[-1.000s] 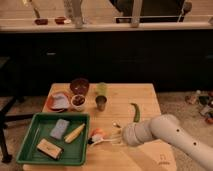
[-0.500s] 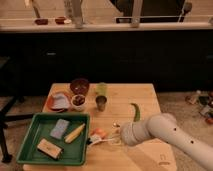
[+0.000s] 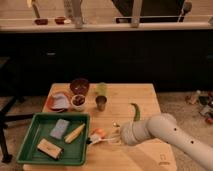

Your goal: Place brush in purple bowl

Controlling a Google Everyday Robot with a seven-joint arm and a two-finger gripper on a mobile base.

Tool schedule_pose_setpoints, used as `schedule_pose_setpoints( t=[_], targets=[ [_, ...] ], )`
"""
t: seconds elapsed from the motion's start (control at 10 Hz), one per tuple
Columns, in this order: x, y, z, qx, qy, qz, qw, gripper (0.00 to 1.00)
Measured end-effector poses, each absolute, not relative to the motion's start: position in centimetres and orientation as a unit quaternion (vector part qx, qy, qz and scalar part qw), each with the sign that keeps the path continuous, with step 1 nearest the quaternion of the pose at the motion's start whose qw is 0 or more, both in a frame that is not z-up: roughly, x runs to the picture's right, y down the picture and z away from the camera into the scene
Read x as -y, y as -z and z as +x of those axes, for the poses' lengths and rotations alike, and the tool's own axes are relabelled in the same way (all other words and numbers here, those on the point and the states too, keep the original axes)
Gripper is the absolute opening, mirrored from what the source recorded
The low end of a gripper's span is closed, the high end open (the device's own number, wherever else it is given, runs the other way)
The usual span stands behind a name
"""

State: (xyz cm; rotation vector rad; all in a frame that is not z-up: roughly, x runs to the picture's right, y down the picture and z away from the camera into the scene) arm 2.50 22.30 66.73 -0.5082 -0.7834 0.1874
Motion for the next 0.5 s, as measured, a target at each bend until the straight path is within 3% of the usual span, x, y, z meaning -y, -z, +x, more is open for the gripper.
schedule_pose_setpoints(
  t=[0.5],
  targets=[
    [-17.5, -68.5, -1.0, 0.406, -0.074, -0.223, 0.883, 0.00]
  ],
)
